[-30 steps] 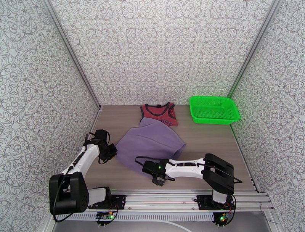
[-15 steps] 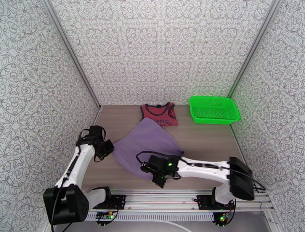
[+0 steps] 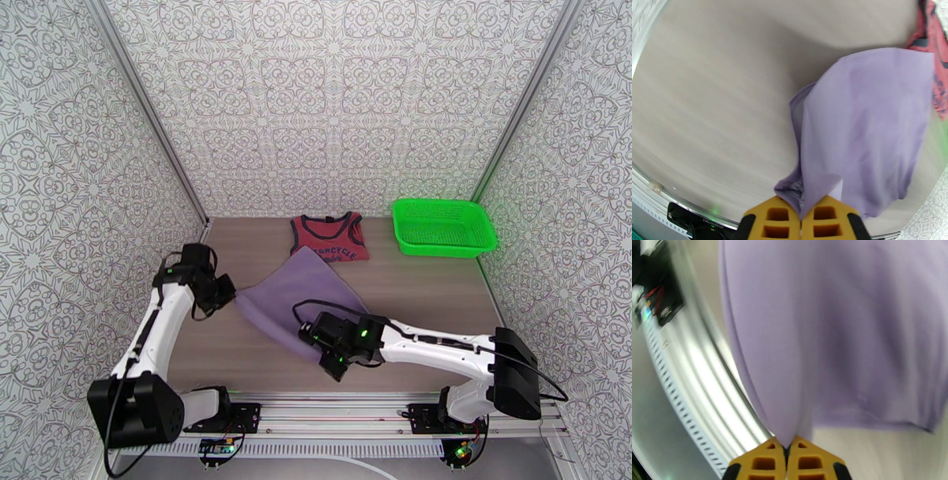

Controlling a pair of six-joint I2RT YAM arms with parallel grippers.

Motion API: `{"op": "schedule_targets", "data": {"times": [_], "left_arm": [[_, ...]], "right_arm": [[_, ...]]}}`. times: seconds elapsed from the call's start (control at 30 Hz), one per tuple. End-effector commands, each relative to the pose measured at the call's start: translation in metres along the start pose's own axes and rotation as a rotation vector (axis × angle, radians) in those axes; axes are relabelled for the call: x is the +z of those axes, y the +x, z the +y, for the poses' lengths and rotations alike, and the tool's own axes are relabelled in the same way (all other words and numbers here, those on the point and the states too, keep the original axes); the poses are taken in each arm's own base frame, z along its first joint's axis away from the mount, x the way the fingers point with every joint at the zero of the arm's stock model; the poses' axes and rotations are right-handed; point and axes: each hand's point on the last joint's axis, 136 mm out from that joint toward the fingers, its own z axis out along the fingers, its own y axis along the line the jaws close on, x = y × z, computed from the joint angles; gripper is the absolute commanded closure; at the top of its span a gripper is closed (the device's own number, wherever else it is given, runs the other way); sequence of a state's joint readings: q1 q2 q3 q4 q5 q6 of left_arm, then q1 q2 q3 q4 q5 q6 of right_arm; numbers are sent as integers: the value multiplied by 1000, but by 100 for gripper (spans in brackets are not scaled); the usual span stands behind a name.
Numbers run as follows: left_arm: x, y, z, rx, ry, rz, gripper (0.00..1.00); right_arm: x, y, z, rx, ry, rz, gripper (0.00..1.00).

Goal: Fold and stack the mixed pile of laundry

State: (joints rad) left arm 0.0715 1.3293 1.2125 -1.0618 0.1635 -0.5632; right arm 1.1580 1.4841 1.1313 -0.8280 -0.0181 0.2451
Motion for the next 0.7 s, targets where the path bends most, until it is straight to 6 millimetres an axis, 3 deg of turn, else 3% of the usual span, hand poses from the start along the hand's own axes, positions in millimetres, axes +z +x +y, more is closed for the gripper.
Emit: {"op": "schedule_targets", "data": {"times": [0.0, 0.2, 0.47, 0.5, 0.67], "left_arm": [[-8, -23, -44, 101, 54, -31, 100], [34, -36, -119, 228, 81, 31, 100], [102, -50, -209, 346, 112, 83, 100], [102, -56, -222, 357, 130, 64, 100], [140, -63, -246, 368, 125, 87, 100]], "right_arm": [[-28, -8, -37, 119, 131, -60, 100], [-31, 3, -87, 261, 253, -72, 100], [-21, 14, -137, 388, 382, -68, 100], [-19, 15, -141, 400, 394, -65, 100], [-4, 20, -165, 448, 472, -43, 100]]}}
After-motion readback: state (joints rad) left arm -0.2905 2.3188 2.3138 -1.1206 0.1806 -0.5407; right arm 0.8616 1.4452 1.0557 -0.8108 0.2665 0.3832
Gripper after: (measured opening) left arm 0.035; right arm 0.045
